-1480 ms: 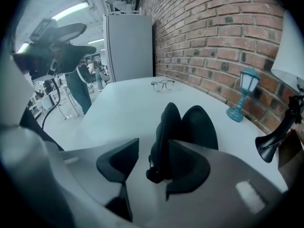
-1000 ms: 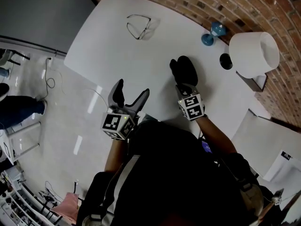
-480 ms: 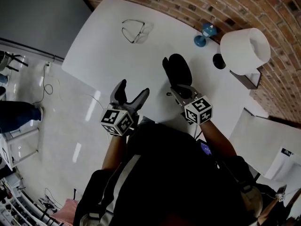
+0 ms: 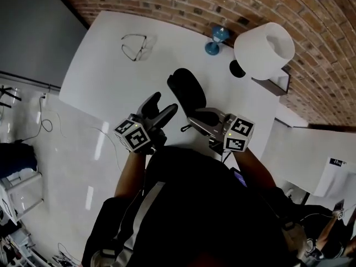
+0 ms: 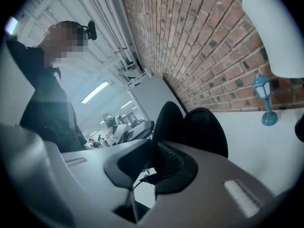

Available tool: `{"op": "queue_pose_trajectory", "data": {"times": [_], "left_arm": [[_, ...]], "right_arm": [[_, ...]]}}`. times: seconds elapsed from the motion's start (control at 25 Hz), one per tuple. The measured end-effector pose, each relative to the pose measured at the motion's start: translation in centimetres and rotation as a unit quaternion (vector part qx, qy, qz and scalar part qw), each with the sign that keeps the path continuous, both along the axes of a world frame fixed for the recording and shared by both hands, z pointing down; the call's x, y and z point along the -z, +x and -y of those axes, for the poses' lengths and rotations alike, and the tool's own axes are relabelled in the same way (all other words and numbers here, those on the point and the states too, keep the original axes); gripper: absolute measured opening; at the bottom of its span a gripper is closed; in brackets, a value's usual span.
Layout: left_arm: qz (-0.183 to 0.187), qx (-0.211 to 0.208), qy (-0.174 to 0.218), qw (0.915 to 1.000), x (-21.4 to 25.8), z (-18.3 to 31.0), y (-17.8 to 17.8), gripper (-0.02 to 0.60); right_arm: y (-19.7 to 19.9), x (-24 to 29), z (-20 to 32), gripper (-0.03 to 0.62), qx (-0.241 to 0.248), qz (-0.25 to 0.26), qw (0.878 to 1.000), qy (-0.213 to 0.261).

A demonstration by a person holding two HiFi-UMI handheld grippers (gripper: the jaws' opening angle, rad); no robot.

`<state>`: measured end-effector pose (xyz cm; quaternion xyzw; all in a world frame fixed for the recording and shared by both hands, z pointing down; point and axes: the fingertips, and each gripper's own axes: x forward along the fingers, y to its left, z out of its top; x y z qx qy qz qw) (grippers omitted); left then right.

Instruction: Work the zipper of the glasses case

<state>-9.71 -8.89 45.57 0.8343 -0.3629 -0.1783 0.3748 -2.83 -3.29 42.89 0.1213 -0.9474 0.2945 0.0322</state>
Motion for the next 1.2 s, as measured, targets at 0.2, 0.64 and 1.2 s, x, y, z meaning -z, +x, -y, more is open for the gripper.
{"op": "queue_pose_trajectory", "data": {"times": [0.2,0.64,1.2], "left_arm": [[-0.08,-0.05,0.012,0.9955,1.7,0.5,3.0,0.46],[-0.193,-0.127,0.057,0.9712,5.2,0.4,7.8,0.482],[-0.286,-0.133,0.052,0.9476,6.8,0.4,8.1,0.44]], "right_arm": [[1.5,2.4,-0.8,0.049,0.016,0.042,0.999,-0.006],[3.5,4.5,-1.5,0.049,0.045,0.105,0.993,-0.025],[3.3,4.8,-1.4,0.049,0.068,0.183,0.975,-0.105]]}}
